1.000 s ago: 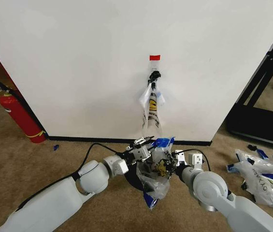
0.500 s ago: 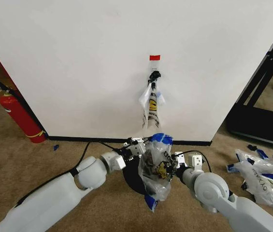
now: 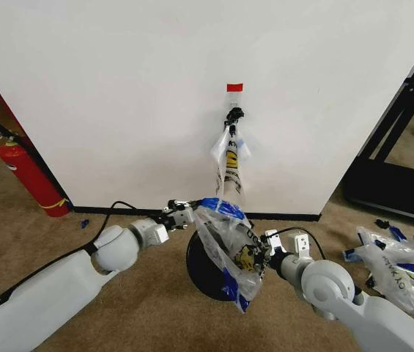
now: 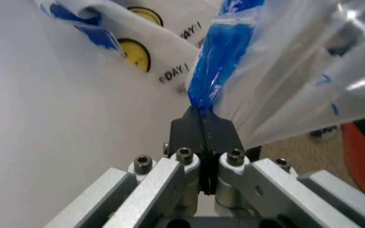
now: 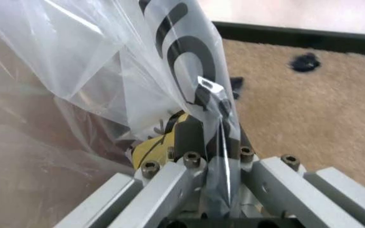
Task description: Pick up the garbage bag from the wall and place it over the trash bin.
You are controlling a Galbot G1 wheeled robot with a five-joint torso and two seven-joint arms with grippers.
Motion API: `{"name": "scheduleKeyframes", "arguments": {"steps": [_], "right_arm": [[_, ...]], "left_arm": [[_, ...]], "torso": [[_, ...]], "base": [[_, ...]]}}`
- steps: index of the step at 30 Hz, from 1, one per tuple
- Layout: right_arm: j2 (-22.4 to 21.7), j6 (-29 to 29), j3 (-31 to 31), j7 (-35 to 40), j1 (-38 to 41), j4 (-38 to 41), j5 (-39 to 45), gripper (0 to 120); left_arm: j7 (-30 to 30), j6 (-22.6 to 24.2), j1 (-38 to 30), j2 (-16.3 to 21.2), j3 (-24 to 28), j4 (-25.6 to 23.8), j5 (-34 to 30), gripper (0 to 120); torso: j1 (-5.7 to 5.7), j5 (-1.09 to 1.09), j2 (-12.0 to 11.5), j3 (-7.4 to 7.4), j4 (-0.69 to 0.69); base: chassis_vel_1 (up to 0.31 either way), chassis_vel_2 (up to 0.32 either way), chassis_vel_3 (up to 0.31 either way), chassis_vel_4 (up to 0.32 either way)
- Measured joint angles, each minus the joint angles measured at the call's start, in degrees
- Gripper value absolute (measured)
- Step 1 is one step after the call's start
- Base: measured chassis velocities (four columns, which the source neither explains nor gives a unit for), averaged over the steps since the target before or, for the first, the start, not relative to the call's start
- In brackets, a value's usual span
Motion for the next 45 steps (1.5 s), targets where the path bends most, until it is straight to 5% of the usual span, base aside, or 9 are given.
{"name": "scheduleKeyframes", "arguments": {"steps": [22,29,35,41,45], "right_arm": [[-1.23,8.06,4.31,-16.75,-2.73,-2.45,-3.77,0],[-0.79,14.99,4.23,-21.37,-3.02,-4.68,-6.12,0],[0.03,17.29,2.99,-19.19,-2.88,-4.94,-5.84,0],[3.29,21.09,-0.89,-7.43,-2.78,-5.09,-5.14,0],[4.91,22.01,-1.68,-3.85,-3.12,-5.41,-5.04,0]], "left_arm": [[9.47,-2.79,1.61,-0.21,-3.25,1.79,2.59,0],[9.69,-3.59,2.68,0.5,-4.19,1.25,2.45,0],[8.57,-4.66,3.26,0.49,-4.63,0.94,1.25,13],[9.61,-5.64,4.74,0.76,-6.61,-0.22,1.08,43],[8.96,-6.3,5.52,0.76,-8.02,0.9,1.13,53]], "torso": [[0.0,0.0,0.0,0.0,-0.03],[0.0,0.0,0.0,0.0,-0.03],[0.0,0.0,0.0,0.0,-0.02],[0.0,-0.01,0.0,0.0,-0.03],[0.0,-0.01,0.0,0.0,-0.02]], "base": [[0.0,0.0,0.0,0.0],[0.0,0.0,0.0,0.0],[0.0,0.0,0.0,0.0],[0.0,0.0,0.0,0.0],[0.0,0.0,0.0,0.0]]}}
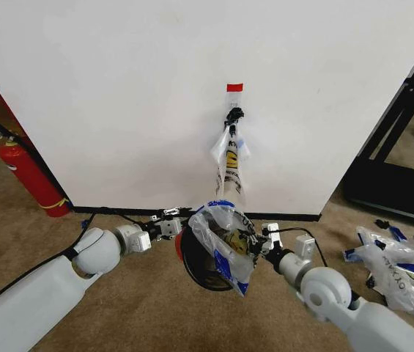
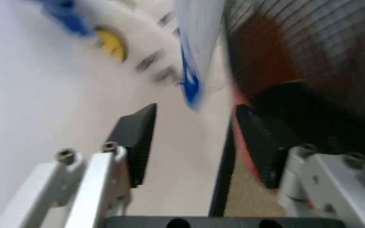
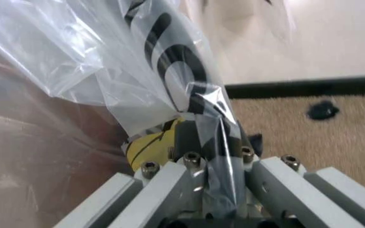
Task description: Pick up the garbage bag from the wall and place it over the trash bin.
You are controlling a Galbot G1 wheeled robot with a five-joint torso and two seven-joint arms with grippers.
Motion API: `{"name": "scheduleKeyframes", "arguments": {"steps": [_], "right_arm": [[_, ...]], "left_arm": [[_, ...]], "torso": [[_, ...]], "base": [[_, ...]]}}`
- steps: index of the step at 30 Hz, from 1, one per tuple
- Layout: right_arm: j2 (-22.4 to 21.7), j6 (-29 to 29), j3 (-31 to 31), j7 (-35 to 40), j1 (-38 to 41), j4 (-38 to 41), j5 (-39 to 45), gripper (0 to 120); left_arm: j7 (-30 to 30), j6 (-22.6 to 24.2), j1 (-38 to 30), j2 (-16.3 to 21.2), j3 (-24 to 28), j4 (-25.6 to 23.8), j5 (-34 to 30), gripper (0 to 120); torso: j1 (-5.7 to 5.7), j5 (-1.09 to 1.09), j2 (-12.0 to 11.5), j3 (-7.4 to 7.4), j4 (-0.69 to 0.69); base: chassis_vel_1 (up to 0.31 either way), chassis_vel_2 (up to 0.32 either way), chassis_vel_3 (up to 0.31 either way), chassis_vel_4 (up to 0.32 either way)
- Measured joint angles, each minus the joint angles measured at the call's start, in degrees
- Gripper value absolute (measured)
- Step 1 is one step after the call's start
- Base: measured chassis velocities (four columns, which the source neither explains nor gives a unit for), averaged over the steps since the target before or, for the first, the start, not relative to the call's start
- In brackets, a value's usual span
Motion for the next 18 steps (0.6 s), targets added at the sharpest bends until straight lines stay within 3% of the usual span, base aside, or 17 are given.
{"name": "scheduleKeyframes", "arguments": {"steps": [6,8,10,11,12,14,17,18], "right_arm": [[2.12,0.66,-0.21,2.39,-1.53,-0.84,-0.75,0],[3.55,1.09,0.16,5.11,-2.72,-1.04,-0.97,0],[4.38,1.95,0.47,6.53,-3.25,-1.14,-0.97,0],[4.85,2.51,0.58,7.36,-3.48,-1.17,-0.96,0],[5.87,4.0,0.67,9.07,-3.89,-1.22,-0.79,0],[6.18,4.52,0.68,9.64,-3.99,-1.25,-0.7,0],[8.82,9.39,0.77,13.79,-4.7,-1.52,-0.05,0],[9.3,10.47,0.85,14.31,-4.8,-1.63,-0.04,0]], "left_arm": [[-5.45,0.3,0.35,-0.64,-1.56,2.63,-1.4,72],[-13.26,2.48,1.44,-1.74,-3.27,3.68,-4.53,84],[-17.44,3.39,2.86,-2.1,-4.54,2.74,-8.11,91],[-20.0,4.02,3.87,-2.12,-4.93,1.31,-11.14,95],[-24.67,5.85,6.21,-1.91,-5.41,-2.76,-18.45,98],[-25.94,6.38,6.95,-1.82,-5.53,-4.08,-20.87,99],[-37.97,9.83,16.7,-1.21,-5.91,-15.74,-43.73,100],[-39.47,10.24,18.43,-1.29,-5.91,-17.87,-48.18,100]], "torso": [[0.0,0.0,0.0,0.0,-0.01],[0.0,0.0,0.0,0.0,-0.02],[0.0,-0.01,0.0,0.0,-0.02],[0.0,-0.01,0.0,0.0,-0.01],[0.0,-0.01,0.0,0.0,-0.01],[0.0,-0.01,0.0,0.0,0.0],[-0.01,-0.01,0.0,-0.01,0.0],[-0.01,-0.01,0.0,-0.01,0.02]], "base": [[0.0,0.0,0.0,0.0],[0.0,0.0,0.0,0.0],[0.0,0.0,0.0,0.0],[0.0,0.0,0.0,0.0],[0.0,0.0,0.0,0.0],[0.0,0.0,0.0,0.0],[0.0,0.0,0.0,0.0],[0.0,0.0,0.0,0.0]]}}
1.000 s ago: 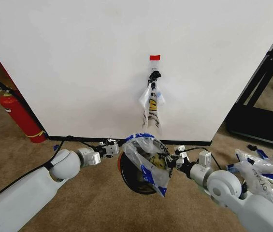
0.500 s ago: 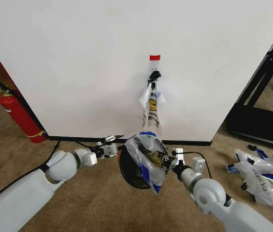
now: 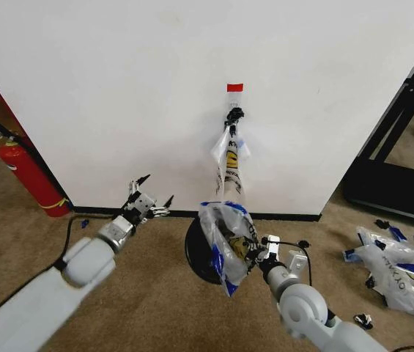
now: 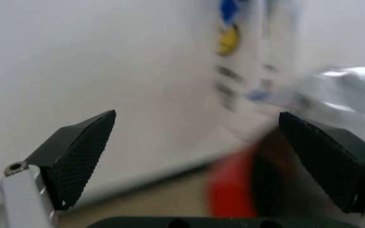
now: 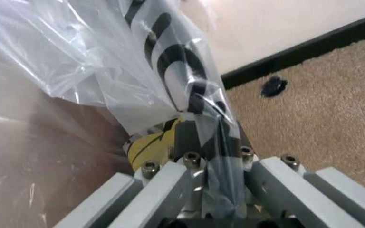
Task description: Pick up the garbage bag from the wall and place it over the trash bin.
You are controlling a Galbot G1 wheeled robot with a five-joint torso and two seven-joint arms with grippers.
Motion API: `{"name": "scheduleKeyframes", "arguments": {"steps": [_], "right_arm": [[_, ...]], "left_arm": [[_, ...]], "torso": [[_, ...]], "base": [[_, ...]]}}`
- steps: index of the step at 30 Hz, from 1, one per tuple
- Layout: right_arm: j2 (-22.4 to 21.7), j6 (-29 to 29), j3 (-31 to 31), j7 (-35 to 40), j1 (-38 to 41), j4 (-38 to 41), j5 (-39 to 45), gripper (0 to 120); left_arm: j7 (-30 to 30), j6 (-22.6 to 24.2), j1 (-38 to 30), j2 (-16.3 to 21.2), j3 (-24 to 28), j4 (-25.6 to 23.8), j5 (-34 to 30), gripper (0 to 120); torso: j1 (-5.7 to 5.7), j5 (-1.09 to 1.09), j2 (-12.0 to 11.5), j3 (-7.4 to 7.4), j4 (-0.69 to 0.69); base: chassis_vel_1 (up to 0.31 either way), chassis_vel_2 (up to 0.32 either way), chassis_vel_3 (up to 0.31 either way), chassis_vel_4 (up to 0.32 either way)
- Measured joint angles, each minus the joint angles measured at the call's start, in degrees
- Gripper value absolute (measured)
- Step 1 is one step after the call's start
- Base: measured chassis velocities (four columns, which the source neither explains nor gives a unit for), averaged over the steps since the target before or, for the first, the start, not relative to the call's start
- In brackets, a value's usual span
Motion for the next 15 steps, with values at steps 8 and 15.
{"name": "scheduleKeyframes", "arguments": {"steps": [8,15], "right_arm": [[2.01,5.15,1.23,2.61,-0.18,0.51,1.25,0],[1.68,5.46,2.22,1.47,-1.03,2.07,1.8,0]], "left_arm": [[-0.81,3.79,6.99,-2.88,2.12,-9.92,-17.55,100],[1.0,4.24,6.13,-5.03,5.2,-7.77,-14.26,97]], "torso": [[0.0,0.03,0.0,0.0,-0.03],[0.0,0.03,0.0,0.0,-0.03]], "base": [[0.0,0.0,0.0,0.0],[0.0,0.0,0.0,0.0]]}}
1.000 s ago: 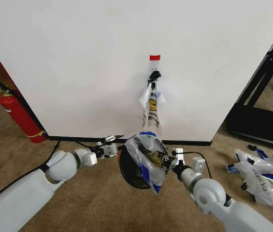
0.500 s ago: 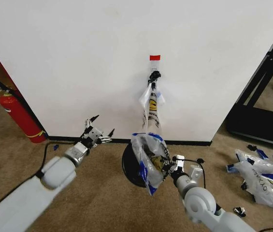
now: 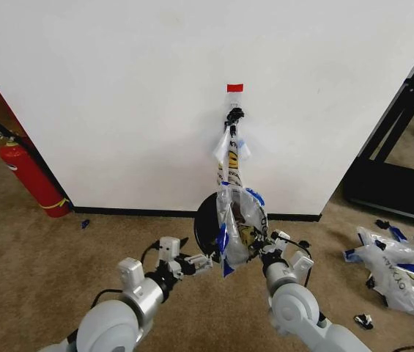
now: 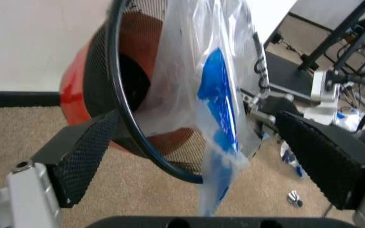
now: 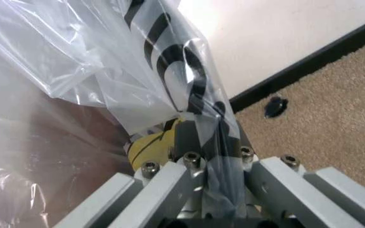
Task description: Pick up the garbage bag from the wall and place it over the trash bin.
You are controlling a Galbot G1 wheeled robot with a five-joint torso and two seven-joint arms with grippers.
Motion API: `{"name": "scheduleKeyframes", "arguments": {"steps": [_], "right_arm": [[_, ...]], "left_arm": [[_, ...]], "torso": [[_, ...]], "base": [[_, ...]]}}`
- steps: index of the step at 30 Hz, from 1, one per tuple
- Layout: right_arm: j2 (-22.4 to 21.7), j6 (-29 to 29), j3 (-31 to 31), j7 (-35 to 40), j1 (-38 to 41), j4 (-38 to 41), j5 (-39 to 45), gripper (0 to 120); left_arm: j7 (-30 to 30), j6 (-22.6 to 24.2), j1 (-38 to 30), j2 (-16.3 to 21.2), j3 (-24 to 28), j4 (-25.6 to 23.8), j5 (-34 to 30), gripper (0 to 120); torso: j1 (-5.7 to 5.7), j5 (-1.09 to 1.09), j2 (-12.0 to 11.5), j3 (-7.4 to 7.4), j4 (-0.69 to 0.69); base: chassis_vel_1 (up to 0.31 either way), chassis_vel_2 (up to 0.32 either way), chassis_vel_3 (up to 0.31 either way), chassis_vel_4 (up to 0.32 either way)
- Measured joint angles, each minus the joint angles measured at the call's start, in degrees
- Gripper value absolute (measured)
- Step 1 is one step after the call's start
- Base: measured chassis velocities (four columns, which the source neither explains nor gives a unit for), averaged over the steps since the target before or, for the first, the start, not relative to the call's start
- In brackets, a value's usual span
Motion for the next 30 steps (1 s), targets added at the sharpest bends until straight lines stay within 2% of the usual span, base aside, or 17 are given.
{"name": "scheduleKeyframes", "arguments": {"steps": [3,10,22,23,26,30], "right_arm": [[-0.02,0.13,0.22,-0.57,-0.29,0.24,0.03,0],[0.88,0.13,0.01,-0.79,-0.2,0.34,0.05,0],[0.98,-0.09,0.1,-0.68,-0.11,0.52,0.13,0],[1.01,-0.13,0.13,-0.68,-0.07,0.59,0.16,0],[1.07,-0.16,0.16,-0.67,0.06,0.62,0.18,0],[1.12,-0.24,0.51,-0.62,0.35,0.69,0.34,0]], "left_arm": [[1.37,-0.15,-0.39,-0.38,0.76,0.92,2.89,91],[5.53,-1.42,-2.0,-0.95,2.31,3.09,10.47,66],[5.27,0.72,-4.77,-1.69,4.84,5.62,11.36,57],[5.06,0.91,-5.07,-1.79,5.06,5.66,11.14,52],[4.92,1.11,-5.32,-1.86,5.25,5.66,10.94,47],[4.74,1.36,-5.61,-1.95,5.42,5.7,10.59,27]], "torso": [[0.0,0.0,0.0,0.0,0.0],[0.01,0.01,0.0,0.01,0.0],[0.01,0.0,0.0,0.01,0.01],[0.01,0.0,0.0,0.01,0.0],[0.01,0.0,0.0,0.01,0.0],[0.01,0.0,0.0,0.01,0.01]], "base": [[0.0,0.0,0.0,0.0],[0.0,0.0,0.0,0.0],[0.0,0.0,0.0,0.0],[0.0,0.0,0.0,0.0],[0.0,0.0,0.0,0.0],[0.0,0.0,0.0,0.0]]}}
